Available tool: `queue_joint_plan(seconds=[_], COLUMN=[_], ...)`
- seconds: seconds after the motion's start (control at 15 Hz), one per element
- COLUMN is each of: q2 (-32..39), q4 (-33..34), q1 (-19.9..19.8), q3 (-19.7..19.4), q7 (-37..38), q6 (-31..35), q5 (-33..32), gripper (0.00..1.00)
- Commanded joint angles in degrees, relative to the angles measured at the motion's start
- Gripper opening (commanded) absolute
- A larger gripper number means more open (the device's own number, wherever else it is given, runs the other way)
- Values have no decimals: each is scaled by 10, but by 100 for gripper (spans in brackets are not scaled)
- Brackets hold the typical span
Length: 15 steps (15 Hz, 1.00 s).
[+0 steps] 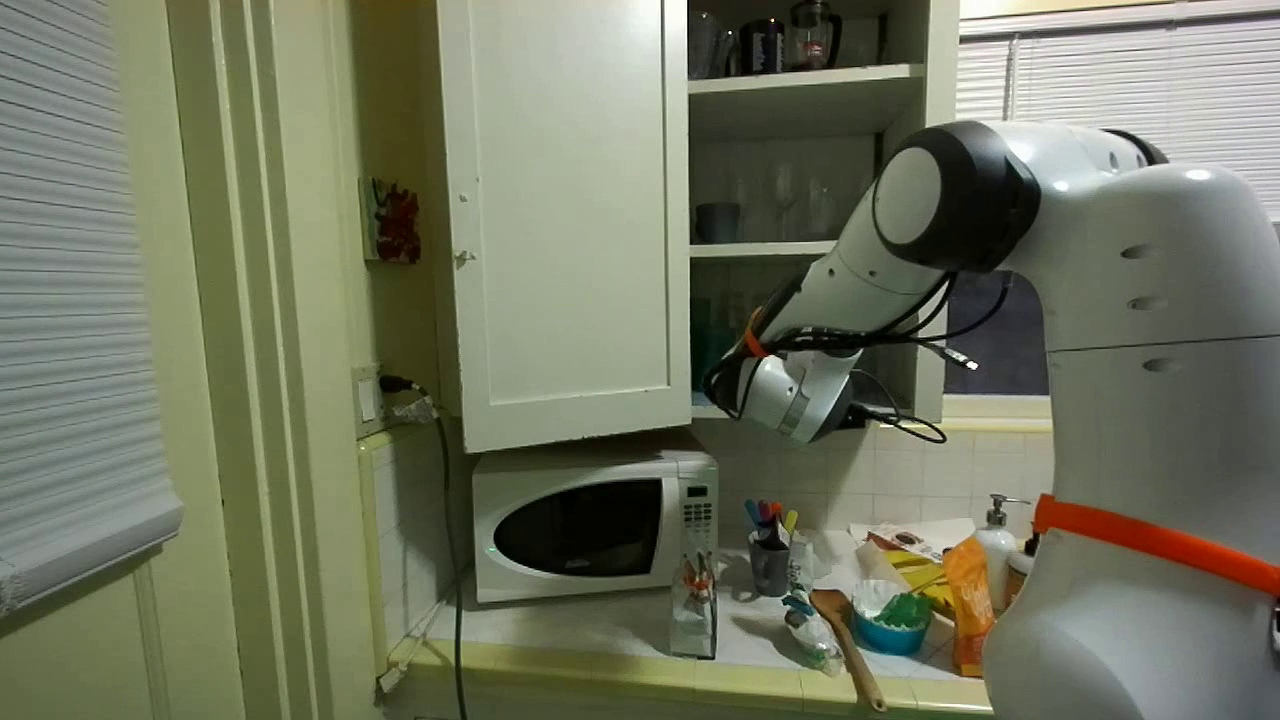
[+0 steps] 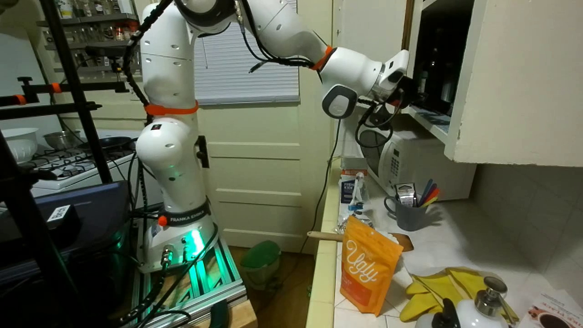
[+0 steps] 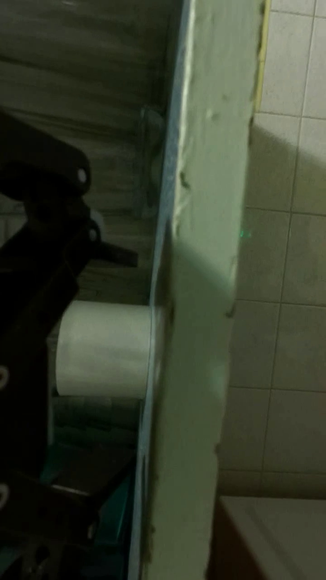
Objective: Put the tape on the counter
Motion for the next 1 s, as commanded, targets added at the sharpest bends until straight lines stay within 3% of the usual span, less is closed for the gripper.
queue_joint_plan(seconds=[0.0, 0.27, 0.93], q2=[31, 55, 117], q4=[58, 107, 189], q1=[23, 48, 130], q3=[-13, -31, -124], q7=[-45, -75, -112], q6=[-22, -35, -54], q5=[64, 118, 205], gripper=[100, 100, 100])
